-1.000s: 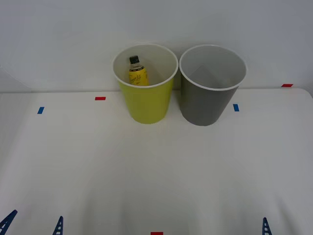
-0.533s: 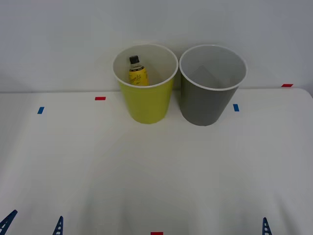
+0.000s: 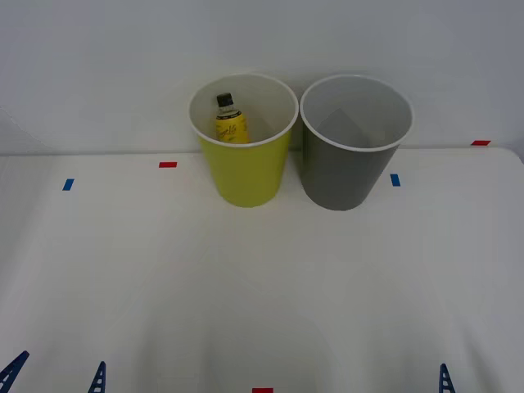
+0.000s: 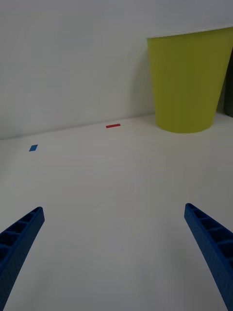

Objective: Put cans in the gray bin and PET bottles in the light green bin.

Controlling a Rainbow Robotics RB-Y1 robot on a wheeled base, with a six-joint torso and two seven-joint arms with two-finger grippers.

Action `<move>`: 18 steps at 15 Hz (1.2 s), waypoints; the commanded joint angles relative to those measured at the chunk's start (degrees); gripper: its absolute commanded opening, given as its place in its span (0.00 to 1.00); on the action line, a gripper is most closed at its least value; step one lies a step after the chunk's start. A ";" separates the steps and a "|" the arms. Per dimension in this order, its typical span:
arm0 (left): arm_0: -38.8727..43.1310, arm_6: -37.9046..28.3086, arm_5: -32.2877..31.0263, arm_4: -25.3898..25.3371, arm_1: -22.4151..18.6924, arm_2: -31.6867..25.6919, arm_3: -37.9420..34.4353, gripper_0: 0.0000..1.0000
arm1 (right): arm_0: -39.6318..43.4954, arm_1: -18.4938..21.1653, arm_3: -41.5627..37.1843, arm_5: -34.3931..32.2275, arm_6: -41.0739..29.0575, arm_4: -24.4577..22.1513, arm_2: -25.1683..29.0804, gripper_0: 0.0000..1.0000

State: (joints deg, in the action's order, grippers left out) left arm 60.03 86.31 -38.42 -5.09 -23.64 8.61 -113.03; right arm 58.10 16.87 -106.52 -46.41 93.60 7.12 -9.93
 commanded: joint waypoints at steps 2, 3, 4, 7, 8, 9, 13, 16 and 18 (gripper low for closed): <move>0.00 0.00 0.01 -0.01 0.00 0.00 0.00 1.00 | 0.00 0.00 0.00 0.00 0.00 0.00 0.00 1.00; 0.00 0.00 0.01 -0.01 0.00 0.00 0.00 1.00 | 0.00 0.00 0.00 0.00 0.00 0.00 0.00 1.00; 0.00 0.00 0.01 -0.01 0.00 0.00 0.00 1.00 | 0.00 0.00 0.00 0.00 0.00 0.00 0.00 1.00; 0.00 0.00 0.01 -0.01 0.00 0.00 0.00 1.00 | 0.00 0.00 0.00 0.00 0.00 0.00 0.00 1.00; 0.00 0.00 0.01 -0.01 0.00 0.00 0.00 1.00 | 0.00 0.00 0.00 0.00 0.00 0.00 0.00 1.00; 0.00 0.00 0.01 -0.01 0.00 0.00 0.00 1.00 | 0.00 0.00 0.00 0.00 0.00 0.00 0.00 1.00; 0.00 0.00 0.01 -0.01 0.00 0.00 0.00 1.00 | 0.00 0.00 0.00 0.00 0.00 0.00 0.00 1.00; 0.00 0.00 0.01 -0.01 0.00 0.00 0.00 1.00 | 0.00 0.00 0.00 0.00 0.00 0.00 0.00 1.00; 0.00 0.00 0.01 -0.01 0.00 0.00 0.00 1.00 | 0.00 0.00 0.00 0.00 0.00 0.00 0.00 1.00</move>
State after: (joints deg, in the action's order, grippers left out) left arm 60.03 86.31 -38.41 -5.09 -23.64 8.61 -113.03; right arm 58.10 16.87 -106.52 -46.41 93.60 7.12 -9.93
